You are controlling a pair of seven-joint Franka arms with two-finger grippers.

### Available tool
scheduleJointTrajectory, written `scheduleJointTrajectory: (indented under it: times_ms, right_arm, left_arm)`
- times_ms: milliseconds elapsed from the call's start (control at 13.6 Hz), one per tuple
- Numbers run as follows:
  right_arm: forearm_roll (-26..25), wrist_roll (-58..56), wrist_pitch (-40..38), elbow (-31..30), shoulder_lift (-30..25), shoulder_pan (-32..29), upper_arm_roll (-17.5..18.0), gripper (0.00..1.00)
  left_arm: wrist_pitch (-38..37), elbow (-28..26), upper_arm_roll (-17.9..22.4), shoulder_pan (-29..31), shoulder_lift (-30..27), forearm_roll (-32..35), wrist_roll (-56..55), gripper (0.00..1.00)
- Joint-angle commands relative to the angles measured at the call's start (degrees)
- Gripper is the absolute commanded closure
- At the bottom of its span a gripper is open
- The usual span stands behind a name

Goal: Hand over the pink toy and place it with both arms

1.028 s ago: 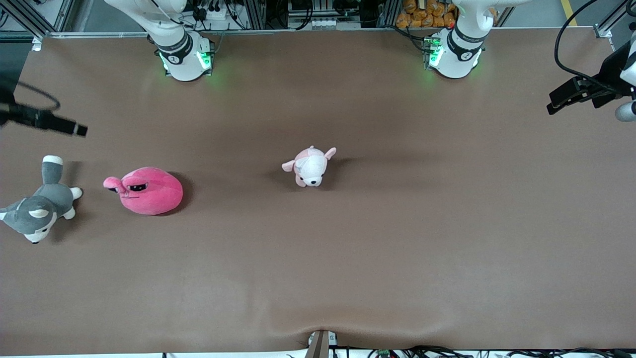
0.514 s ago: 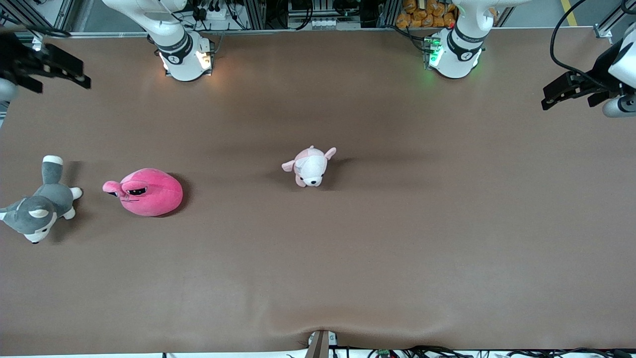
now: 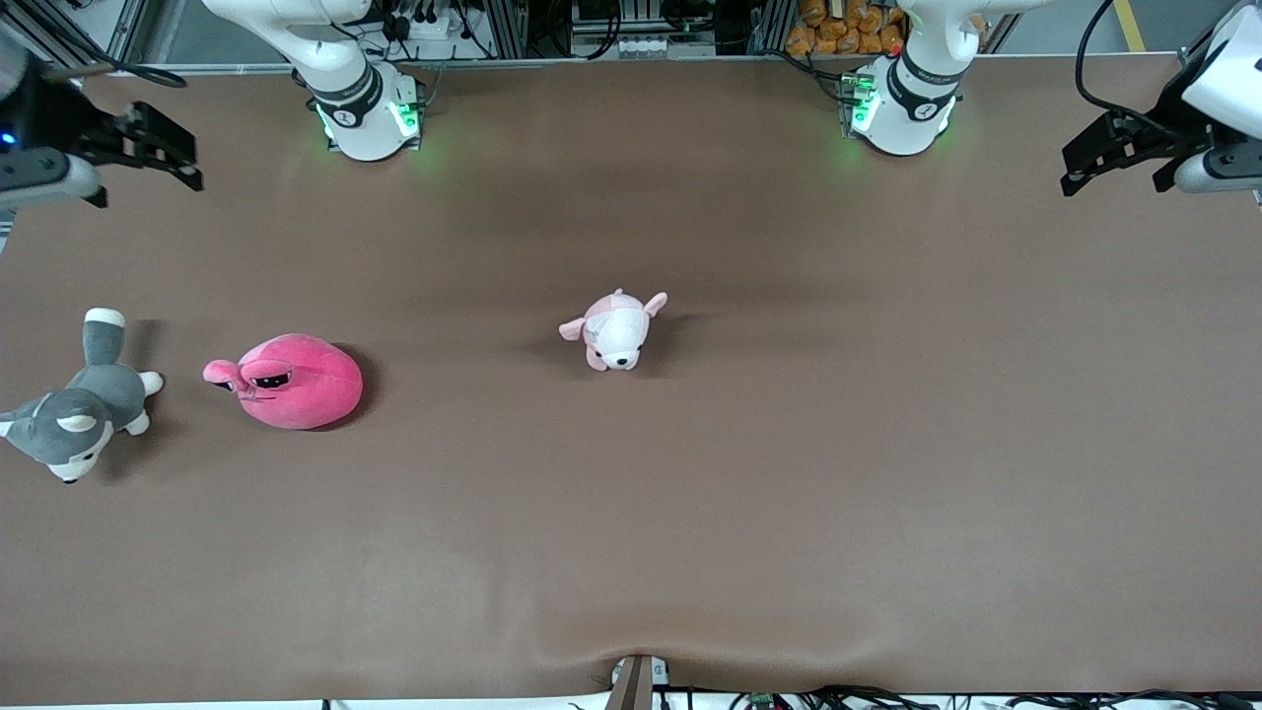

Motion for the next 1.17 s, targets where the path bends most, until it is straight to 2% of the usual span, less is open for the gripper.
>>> scheduleJointTrajectory:
  times_ms: [0, 440, 1101]
  right_arm:
    - [-0.7, -2.6, 1.5, -3.3, -2.4, -1.4, 0.4, 0.0]
    - [-0.7, -2.3, 1.0, -0.2, -1.2, -1.0, 0.7, 0.0]
    - [0.2, -2.2, 0.9, -0.1, -1.0, -1.9, 0.4, 0.0]
  left_arm:
    - [-2.7, 4.6, -0.2, 0.5, 2.5, -0.3, 0.9, 0.0]
    - [-5.0, 5.2, 0.0, 0.7, 2.9, -0.1, 2.5, 0.0]
    - [-4.6, 5.3, 0.1, 0.6, 4.6, -0.4, 2.4, 0.0]
